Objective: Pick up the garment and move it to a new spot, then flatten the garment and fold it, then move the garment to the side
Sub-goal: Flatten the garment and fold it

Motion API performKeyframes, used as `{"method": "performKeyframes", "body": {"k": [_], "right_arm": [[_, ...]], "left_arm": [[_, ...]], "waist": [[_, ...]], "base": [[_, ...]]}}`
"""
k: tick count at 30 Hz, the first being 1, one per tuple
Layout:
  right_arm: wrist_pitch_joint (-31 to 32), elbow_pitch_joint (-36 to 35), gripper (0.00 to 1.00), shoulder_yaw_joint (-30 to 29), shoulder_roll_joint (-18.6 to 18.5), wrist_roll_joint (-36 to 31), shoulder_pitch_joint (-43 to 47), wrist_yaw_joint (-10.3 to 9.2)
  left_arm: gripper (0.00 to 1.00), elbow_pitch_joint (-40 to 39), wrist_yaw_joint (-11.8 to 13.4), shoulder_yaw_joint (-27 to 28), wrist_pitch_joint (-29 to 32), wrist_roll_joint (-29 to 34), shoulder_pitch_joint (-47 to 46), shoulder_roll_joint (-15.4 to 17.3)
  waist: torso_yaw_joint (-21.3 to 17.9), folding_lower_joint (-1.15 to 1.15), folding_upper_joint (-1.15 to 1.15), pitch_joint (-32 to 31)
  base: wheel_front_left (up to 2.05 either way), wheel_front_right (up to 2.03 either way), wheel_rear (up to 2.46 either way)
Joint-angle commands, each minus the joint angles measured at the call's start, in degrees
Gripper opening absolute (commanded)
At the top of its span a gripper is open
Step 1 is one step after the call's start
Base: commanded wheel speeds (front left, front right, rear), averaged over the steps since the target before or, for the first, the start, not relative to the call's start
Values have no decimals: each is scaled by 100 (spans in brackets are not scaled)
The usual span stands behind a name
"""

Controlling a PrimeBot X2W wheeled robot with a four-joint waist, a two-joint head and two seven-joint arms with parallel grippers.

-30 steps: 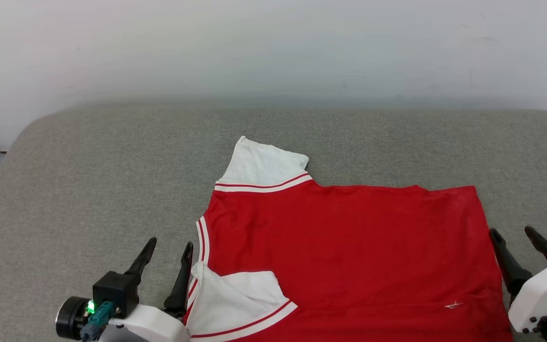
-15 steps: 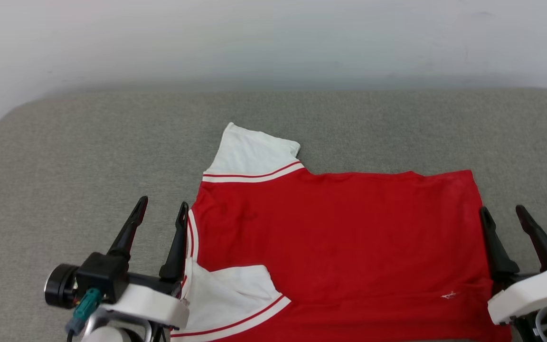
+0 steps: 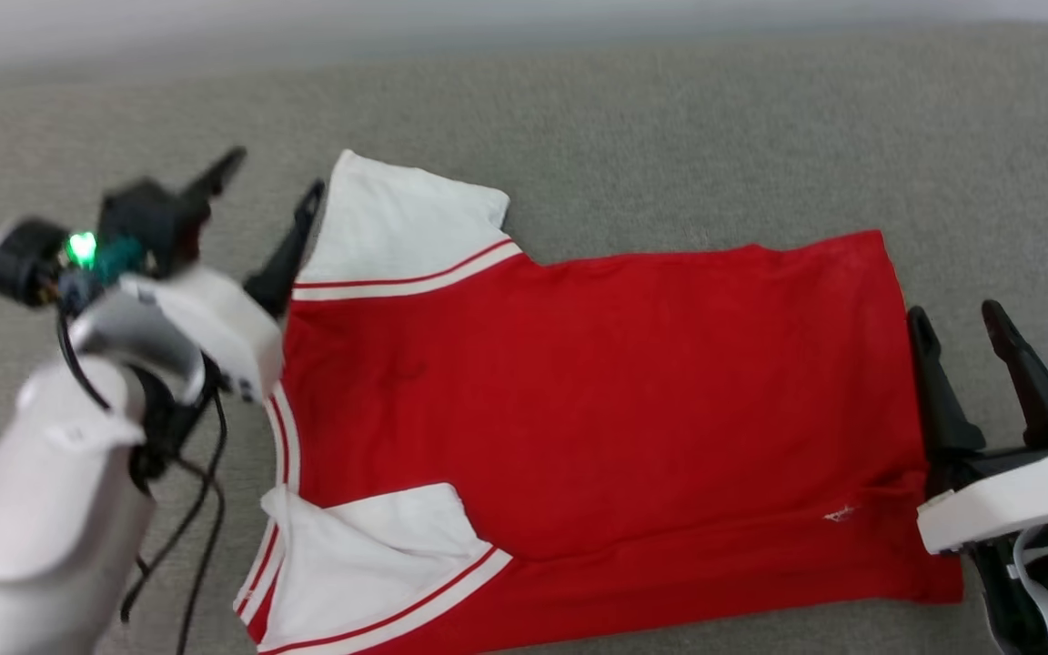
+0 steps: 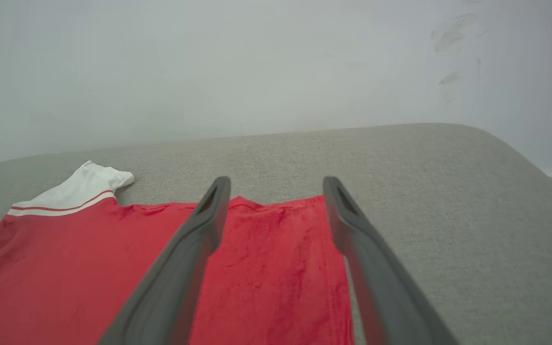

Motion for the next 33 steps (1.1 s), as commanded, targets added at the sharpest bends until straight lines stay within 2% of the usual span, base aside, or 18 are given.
{"method": "performKeyframes", "body": {"k": [1,8,15,21,29,30,31,32,33], "right_arm": [[-22,-46,100,62,67,-22,-116,-4],[-200,12,100,189,153,-13,-379,-5],[-368,112,100,333,228,55,-586,-5],[-461,191,100,425,258,73,-694,-5],[-535,230,100,472,291,81,-787,-5],[-538,234,100,474,294,78,-779,-5],[-541,237,100,473,294,74,-780,-5],[-543,240,100,466,291,67,-785,-5],[-545,243,100,460,290,62,-786,-5]], "left_arm": [[100,119,-75,-69,279,-113,-407,95],[100,661,-166,-583,1725,-668,-1837,486],[100,1177,-172,-1186,3223,-1417,-2691,927],[100,1589,-173,-1337,3611,-1621,-3082,1093],[100,2117,-164,-1485,3884,-1671,-3244,1019],[91,2173,-165,-1506,3928,-1712,-3220,994],[22,2219,-166,-1538,3978,-1739,-3188,972],[0,2263,-167,-1570,4060,-1801,-3145,946],[0,2288,-168,-1602,4142,-1875,-3105,924]], "waist": [[-249,-1,0,437],[-531,-1,0,1013],[-783,-1,0,1378],[-921,-1,0,1602],[-992,-1,0,1807],[-994,-1,0,1819],[-993,-1,0,1830],[-987,-1,0,1834],[-980,-1,0,1834]], "base": [[0,0,0],[0,0,0],[0,0,0],[0,0,0],[0,0,0],[0,0,0],[0,0,0],[0,0,0],[0,0,0]]}}
